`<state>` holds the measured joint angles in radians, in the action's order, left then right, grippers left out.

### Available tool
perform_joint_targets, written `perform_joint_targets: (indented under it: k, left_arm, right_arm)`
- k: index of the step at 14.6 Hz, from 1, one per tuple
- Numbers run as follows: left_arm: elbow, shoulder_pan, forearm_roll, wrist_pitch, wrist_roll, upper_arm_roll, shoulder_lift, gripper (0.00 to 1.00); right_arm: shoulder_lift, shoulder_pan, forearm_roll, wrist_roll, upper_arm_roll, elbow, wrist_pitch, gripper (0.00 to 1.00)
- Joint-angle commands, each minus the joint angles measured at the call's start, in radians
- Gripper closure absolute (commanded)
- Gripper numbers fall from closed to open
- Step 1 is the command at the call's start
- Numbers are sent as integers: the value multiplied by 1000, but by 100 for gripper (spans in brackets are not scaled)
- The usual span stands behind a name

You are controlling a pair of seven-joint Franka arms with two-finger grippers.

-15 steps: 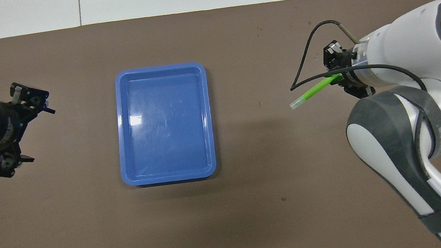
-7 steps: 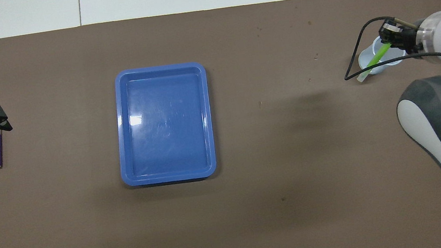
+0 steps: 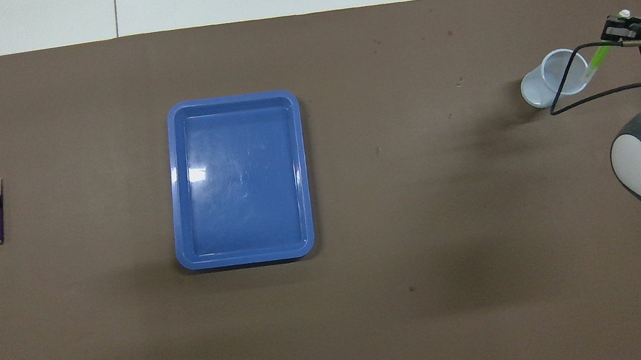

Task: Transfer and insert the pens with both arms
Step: 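Carry the green pen to the white cup while the left gripper retreats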

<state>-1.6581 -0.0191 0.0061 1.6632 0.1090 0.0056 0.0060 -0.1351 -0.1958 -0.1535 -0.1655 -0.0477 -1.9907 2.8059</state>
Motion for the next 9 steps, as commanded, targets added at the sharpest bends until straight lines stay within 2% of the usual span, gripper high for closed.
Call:
perform_joint_targets:
  k: [1, 4, 9]
  left_arm:
    - [-5, -19, -12, 56, -31, -9, 22, 0]
    - [-11, -22, -38, 63, -28, -9, 19, 0]
    - [-25, -53, -58, 81, -54, -9, 25, 0]
  right_arm:
    - [-29, -24, -24, 67, -15, -8, 88, 100]
    - [-66, -25, -24, 96, -15, -31, 177, 100]
    - [-97, -24, -24, 92, -17, -46, 190, 100]
